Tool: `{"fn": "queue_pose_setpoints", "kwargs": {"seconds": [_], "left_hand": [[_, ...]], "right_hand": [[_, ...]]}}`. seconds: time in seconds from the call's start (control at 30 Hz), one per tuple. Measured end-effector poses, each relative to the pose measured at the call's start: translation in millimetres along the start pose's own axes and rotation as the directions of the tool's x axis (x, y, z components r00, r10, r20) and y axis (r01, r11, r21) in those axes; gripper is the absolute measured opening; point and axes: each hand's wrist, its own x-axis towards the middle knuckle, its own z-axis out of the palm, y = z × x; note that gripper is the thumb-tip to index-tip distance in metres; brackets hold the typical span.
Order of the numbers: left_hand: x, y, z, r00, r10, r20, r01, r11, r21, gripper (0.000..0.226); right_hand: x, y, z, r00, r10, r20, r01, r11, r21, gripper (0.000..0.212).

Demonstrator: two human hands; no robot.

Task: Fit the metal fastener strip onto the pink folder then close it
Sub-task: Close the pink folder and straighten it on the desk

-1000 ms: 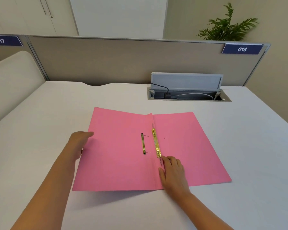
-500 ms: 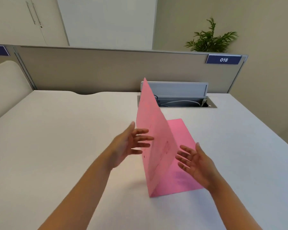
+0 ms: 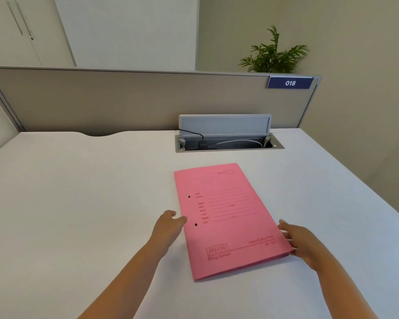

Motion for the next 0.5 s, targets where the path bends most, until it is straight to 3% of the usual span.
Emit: {"fn": "queue_pose_setpoints", "kwargs": {"seconds": [0.1,0.13,0.2,0.33,0.5], "left_hand": [[2.1,-5.1,8.9,0.998,-0.049,0.037,0.049,0.999,-0.005,0.056],[0.6,-5.5,11.8,0.997,-0.055,0.048,0.055,0.998,-0.013,0.048],[-4.0,-3.9,15.8,0.997,-0.058,0.051,0.058,0.998,-0.002,0.011],[-4.0,-3.8,20.9,0.996,-0.077,0.052,0.076,0.997,0.011,0.016],[-1.8,-5.4,21.8,0.993,-0.081,0.082,0.089,0.991,-0.096,0.012]], "right_hand": [[5.8,4.4,13.8,0.987,-0.087,-0.139,0.049,0.966,-0.254,0.036],[7.5,5.3,17.2,0.980,-0.113,-0.162,0.054,0.942,-0.330,0.034],[10.9,5.7,22.3,0.975,-0.128,-0.182,0.041,0.907,-0.419,0.031],[13.9,1.7,29.6,0.977,-0.111,-0.181,0.004,0.863,-0.506,0.023],[10.1,-2.9,37.1,0.982,-0.085,-0.166,-0.011,0.860,-0.510,0.025]]}}
